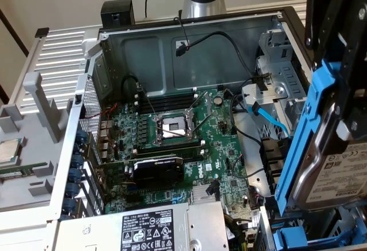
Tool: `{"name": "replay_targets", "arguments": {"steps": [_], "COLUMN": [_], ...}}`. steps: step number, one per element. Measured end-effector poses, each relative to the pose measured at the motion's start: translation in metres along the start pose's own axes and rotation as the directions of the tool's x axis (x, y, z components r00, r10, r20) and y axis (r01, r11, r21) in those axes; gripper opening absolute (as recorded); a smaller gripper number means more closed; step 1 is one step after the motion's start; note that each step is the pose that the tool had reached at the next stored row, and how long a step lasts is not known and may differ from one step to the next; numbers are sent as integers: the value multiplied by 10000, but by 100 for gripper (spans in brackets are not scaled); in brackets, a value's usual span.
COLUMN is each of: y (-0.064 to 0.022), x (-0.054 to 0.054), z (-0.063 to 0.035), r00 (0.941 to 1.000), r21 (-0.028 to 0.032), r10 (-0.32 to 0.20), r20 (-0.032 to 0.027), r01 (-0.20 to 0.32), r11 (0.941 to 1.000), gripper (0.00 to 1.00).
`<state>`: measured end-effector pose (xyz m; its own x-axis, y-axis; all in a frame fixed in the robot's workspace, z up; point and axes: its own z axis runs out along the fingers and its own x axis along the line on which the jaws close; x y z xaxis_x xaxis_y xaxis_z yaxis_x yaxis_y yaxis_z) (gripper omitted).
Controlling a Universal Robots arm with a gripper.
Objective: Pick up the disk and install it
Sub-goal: 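Insert the disk into the insertion slot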
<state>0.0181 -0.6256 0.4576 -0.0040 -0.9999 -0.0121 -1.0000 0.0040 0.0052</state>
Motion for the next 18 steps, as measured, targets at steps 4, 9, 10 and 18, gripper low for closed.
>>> {"name": "replay_targets", "arguments": {"steps": [4,9,10,18], "y": [8,13,13,43], "x": [0,-3,-9,-81], "z": [42,107,113,143], "r00": [10000,10000,10000,10000], "r21": [31,52,54,67], "r10": [-4,-4,-3,-3], "r20": [-1,2,0,-3], "r01": [4,4,3,3], "r11": [10000,10000,10000,10000], "gripper": [37,37,37,37]}}
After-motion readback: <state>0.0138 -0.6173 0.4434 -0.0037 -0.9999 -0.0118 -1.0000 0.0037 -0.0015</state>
